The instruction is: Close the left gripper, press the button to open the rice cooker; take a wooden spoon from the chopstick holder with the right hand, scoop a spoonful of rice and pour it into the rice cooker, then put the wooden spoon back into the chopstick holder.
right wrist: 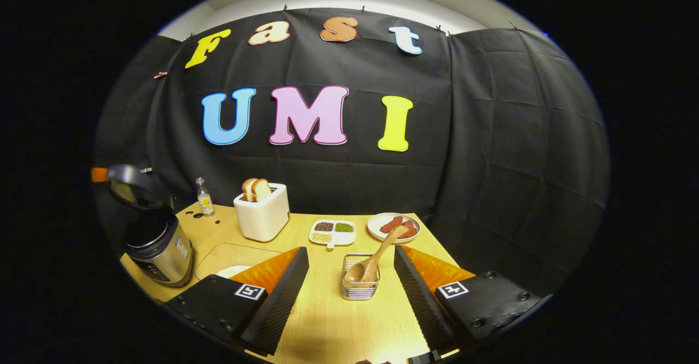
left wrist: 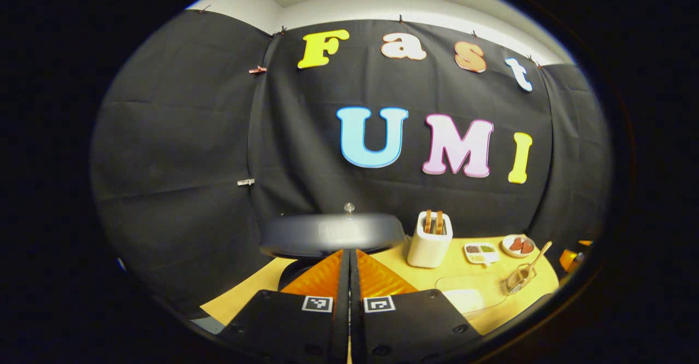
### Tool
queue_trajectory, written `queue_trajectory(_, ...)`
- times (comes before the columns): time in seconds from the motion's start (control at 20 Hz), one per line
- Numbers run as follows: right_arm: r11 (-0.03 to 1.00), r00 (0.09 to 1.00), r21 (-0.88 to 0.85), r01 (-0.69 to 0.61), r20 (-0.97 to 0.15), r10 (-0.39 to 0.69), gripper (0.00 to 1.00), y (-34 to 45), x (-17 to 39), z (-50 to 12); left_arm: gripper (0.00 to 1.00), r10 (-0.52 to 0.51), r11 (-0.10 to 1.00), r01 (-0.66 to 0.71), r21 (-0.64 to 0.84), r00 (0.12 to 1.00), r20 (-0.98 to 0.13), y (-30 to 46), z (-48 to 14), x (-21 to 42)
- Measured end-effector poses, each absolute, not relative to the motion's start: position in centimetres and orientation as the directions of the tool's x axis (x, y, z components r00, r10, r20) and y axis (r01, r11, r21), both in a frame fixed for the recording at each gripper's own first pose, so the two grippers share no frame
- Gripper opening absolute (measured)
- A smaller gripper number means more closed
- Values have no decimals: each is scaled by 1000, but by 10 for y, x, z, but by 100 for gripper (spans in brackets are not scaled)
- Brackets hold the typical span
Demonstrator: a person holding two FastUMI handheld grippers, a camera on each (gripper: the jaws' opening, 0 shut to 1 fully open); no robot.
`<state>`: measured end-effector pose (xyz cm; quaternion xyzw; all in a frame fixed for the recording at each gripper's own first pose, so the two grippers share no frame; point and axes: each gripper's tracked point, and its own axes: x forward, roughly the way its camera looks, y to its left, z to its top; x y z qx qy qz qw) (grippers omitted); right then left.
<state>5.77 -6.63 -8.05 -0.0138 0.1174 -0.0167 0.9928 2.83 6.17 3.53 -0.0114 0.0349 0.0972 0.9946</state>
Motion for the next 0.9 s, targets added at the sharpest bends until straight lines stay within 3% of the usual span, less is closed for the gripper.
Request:
queue_trajectory(0.25, 999, 978, -6, 47, -205, -47, 98, -83, 89, -77, 9, 174, 979, -182, -89, 981, -89, 35, 20, 21)
queue_trajectory(0.35, 997, 976, 19, 69, -209, -63, 98, -94, 105, -81, 15, 167, 978, -179, -104, 979, -113, 21, 9, 17)
queue_trajectory(0.55, 993, 967, 60, 103, -239, -86, 98, -116, 141, -97, 48, 186, 979, -196, -64, 973, -137, 0, 0, 14)
queue_trajectory(0.7, 990, 958, 82, 116, -273, -89, 98, -130, 169, -115, 99, 189, 978, -200, -59, 969, -157, -20, -8, 13)
queue_trajectory(0.9, 985, 931, 98, 139, -352, -97, 98, -145, 199, -155, 96, 217, 971, -233, -54, 953, -213, -45, -28, 9)
